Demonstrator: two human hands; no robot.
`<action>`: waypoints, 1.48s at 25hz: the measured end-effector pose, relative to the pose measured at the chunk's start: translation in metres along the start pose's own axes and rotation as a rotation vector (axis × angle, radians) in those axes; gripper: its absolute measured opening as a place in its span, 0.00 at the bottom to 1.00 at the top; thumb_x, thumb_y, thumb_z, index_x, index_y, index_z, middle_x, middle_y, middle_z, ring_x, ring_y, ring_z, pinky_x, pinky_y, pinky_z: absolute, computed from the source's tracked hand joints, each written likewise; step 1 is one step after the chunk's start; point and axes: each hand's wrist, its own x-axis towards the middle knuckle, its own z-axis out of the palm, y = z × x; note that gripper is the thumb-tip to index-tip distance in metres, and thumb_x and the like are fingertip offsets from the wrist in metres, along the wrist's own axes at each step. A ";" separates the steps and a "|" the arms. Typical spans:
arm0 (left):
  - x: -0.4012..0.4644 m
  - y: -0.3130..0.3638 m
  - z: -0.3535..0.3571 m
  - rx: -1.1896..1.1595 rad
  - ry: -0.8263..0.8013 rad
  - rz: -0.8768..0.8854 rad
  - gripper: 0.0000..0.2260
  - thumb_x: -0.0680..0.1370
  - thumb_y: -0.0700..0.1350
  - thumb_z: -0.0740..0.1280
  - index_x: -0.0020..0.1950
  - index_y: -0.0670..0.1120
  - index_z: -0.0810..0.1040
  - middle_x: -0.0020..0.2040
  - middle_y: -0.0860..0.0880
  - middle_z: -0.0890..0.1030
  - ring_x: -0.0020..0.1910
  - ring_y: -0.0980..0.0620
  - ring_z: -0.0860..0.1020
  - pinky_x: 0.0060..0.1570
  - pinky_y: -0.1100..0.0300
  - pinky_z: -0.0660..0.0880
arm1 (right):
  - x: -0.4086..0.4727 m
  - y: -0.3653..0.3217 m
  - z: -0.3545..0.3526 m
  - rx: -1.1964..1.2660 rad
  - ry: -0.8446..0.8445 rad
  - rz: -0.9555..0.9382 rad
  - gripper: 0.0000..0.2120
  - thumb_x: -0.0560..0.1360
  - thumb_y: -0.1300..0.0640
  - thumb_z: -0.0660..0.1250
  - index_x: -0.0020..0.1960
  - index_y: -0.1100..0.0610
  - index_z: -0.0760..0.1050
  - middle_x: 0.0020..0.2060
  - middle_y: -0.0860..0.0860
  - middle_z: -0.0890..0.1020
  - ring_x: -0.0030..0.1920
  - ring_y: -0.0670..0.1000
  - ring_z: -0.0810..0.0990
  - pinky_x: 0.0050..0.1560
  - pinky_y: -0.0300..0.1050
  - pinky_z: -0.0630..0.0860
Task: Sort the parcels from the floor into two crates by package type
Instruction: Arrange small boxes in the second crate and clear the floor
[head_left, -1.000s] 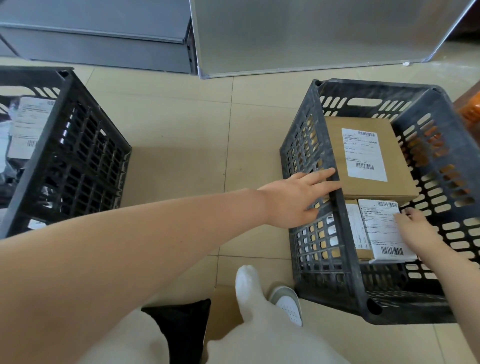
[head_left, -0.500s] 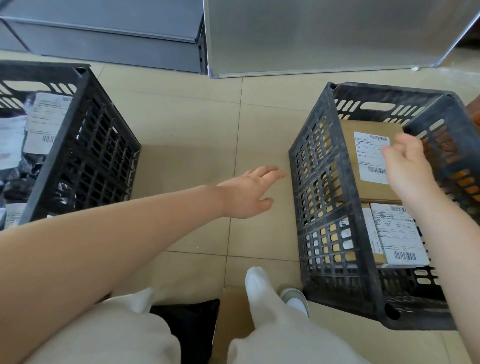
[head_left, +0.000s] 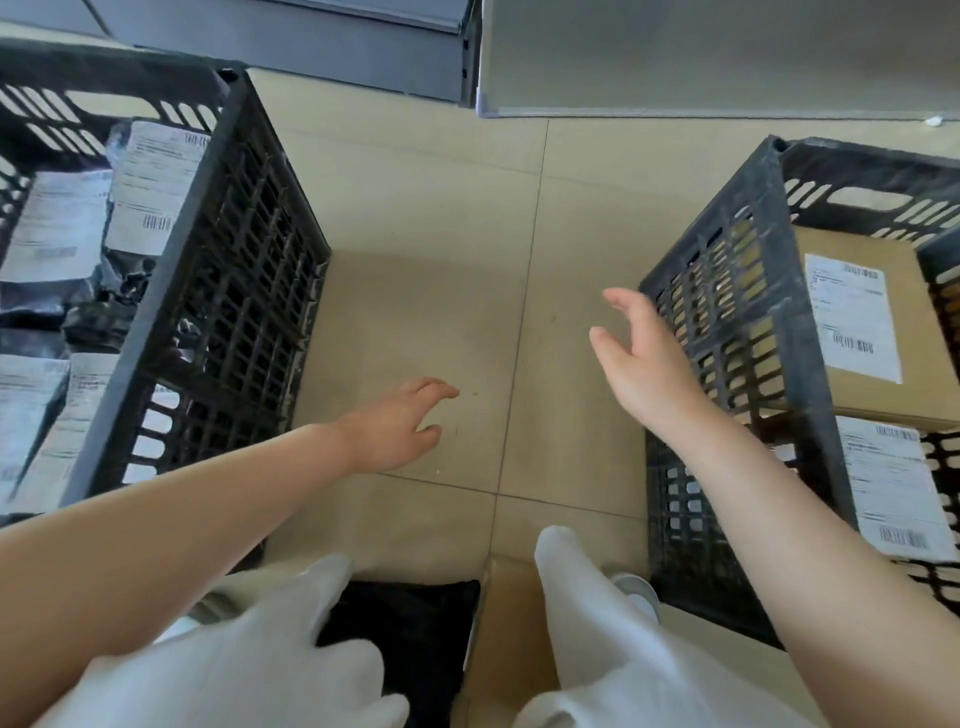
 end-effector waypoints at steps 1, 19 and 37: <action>-0.001 -0.010 0.008 0.006 -0.030 -0.026 0.24 0.83 0.45 0.61 0.79 0.49 0.60 0.78 0.49 0.62 0.74 0.49 0.64 0.67 0.64 0.60 | -0.002 0.007 0.017 0.003 -0.071 0.038 0.23 0.83 0.53 0.60 0.77 0.53 0.62 0.76 0.49 0.67 0.76 0.49 0.63 0.68 0.39 0.57; -0.029 -0.055 0.118 0.032 -0.638 -0.041 0.15 0.77 0.51 0.70 0.63 0.49 0.78 0.60 0.50 0.79 0.54 0.53 0.75 0.50 0.63 0.69 | -0.068 0.079 0.142 -0.338 -0.906 0.534 0.56 0.70 0.23 0.60 0.82 0.58 0.46 0.81 0.57 0.56 0.78 0.59 0.60 0.75 0.51 0.63; 0.011 -0.077 0.049 -0.179 0.167 -0.402 0.08 0.83 0.46 0.59 0.60 0.47 0.72 0.50 0.47 0.78 0.46 0.49 0.77 0.46 0.52 0.75 | -0.049 0.070 0.131 -0.105 -0.594 0.580 0.33 0.77 0.37 0.60 0.77 0.54 0.65 0.70 0.53 0.74 0.65 0.54 0.74 0.59 0.47 0.72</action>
